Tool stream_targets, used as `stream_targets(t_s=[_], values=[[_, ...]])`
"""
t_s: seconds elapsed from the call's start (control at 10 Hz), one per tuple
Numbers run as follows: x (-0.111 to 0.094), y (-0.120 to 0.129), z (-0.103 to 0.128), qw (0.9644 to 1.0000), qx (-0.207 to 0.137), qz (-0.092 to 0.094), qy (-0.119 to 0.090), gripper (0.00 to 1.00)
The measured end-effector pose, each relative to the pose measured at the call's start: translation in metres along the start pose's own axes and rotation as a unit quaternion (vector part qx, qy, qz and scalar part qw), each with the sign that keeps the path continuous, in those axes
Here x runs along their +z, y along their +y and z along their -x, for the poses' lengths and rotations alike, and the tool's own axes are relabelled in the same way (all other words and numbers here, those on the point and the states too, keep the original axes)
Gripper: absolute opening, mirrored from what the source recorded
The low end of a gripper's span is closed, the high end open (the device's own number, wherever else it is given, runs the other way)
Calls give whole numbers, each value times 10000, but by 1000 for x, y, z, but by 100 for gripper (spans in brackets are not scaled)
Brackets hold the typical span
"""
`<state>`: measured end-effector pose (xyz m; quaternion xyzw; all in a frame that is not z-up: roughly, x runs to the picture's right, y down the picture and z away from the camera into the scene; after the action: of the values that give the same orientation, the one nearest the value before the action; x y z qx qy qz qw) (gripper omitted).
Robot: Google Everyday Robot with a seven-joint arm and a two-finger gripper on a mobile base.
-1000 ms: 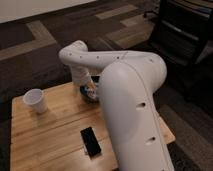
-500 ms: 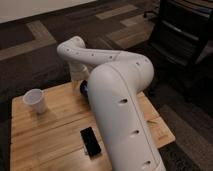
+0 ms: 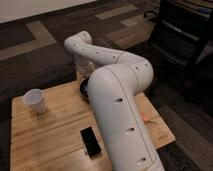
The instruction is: Drag the ceramic bowl in a circle
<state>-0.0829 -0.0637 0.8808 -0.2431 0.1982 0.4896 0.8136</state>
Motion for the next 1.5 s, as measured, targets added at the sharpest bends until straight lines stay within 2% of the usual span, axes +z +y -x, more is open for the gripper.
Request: stream_targets(t_s=[0.2,0.4,0.6,0.7,0.8,0.9,1.1,1.3,1.5], values=[[-3,-35,0,9997,-97,-73,-205,65],[-6,-75,-19,9993,-16,-177,-316,65],[-13,-119,-68,9981,420,-363,-284,65],[-17,-131,-98,9965,683,-426,-240,65],[-20,-131,-120,9948,886,-442,-217,65],[-24,-122,-141,9929,1091,-429,-222,65],[-40,-82,-169,9901,1302,-380,-352,65],[-51,-27,-182,9917,1176,-340,-399,65],[-55,30,-186,9953,888,-189,-329,65]])
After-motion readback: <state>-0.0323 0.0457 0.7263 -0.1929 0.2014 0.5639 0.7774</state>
